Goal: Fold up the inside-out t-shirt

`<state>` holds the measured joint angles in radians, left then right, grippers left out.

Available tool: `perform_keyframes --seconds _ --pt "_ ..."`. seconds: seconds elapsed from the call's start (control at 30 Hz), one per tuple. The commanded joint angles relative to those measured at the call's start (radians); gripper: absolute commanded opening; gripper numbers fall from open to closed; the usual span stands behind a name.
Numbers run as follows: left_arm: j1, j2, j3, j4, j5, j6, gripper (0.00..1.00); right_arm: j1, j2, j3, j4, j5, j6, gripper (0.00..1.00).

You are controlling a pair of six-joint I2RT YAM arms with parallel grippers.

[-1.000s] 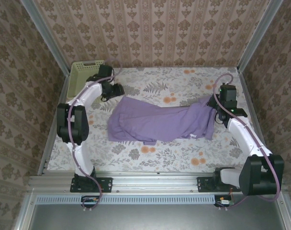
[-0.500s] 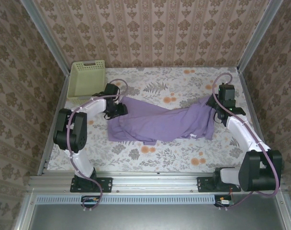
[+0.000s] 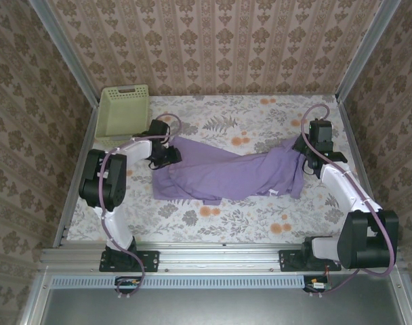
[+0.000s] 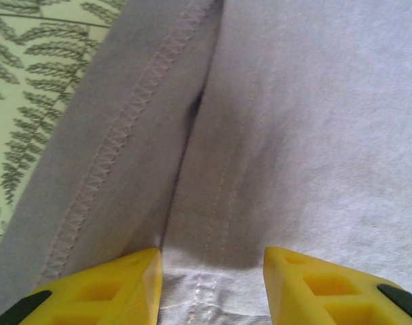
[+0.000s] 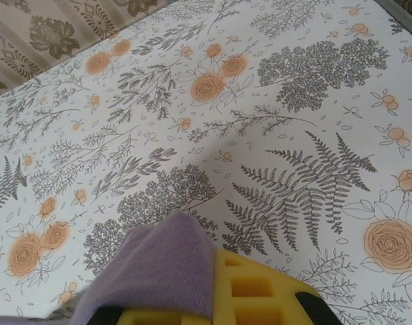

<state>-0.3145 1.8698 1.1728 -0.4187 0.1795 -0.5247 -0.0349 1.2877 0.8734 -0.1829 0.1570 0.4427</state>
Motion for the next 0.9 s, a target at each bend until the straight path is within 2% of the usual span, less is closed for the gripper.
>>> perform_keyframes --seconds 0.0,0.07,0.17,0.3,0.6,0.73,0.87 --pt "-0.008 -0.054 -0.027 -0.033 -0.057 -0.006 0.45 -0.007 0.008 -0.010 -0.005 0.024 0.010 0.00" --pt "0.000 -0.057 -0.048 -0.022 -0.079 -0.018 0.45 -0.008 0.008 -0.011 -0.004 0.021 0.013 0.00" --pt "0.010 -0.040 -0.068 0.013 -0.033 -0.024 0.42 -0.007 0.001 -0.014 -0.006 0.023 0.011 0.00" --pt "-0.013 -0.037 -0.063 0.027 -0.024 -0.020 0.37 -0.008 0.000 -0.014 -0.012 0.023 0.008 0.00" --pt "-0.023 -0.015 -0.034 0.026 -0.001 -0.020 0.15 -0.010 0.004 -0.015 -0.012 0.033 0.011 0.00" --pt "-0.021 -0.057 -0.034 0.015 -0.018 -0.022 0.02 -0.010 0.017 -0.013 -0.017 0.037 0.010 0.00" --pt "-0.021 -0.176 -0.053 -0.002 -0.056 -0.016 0.00 -0.015 0.041 -0.015 -0.031 0.034 0.026 0.00"
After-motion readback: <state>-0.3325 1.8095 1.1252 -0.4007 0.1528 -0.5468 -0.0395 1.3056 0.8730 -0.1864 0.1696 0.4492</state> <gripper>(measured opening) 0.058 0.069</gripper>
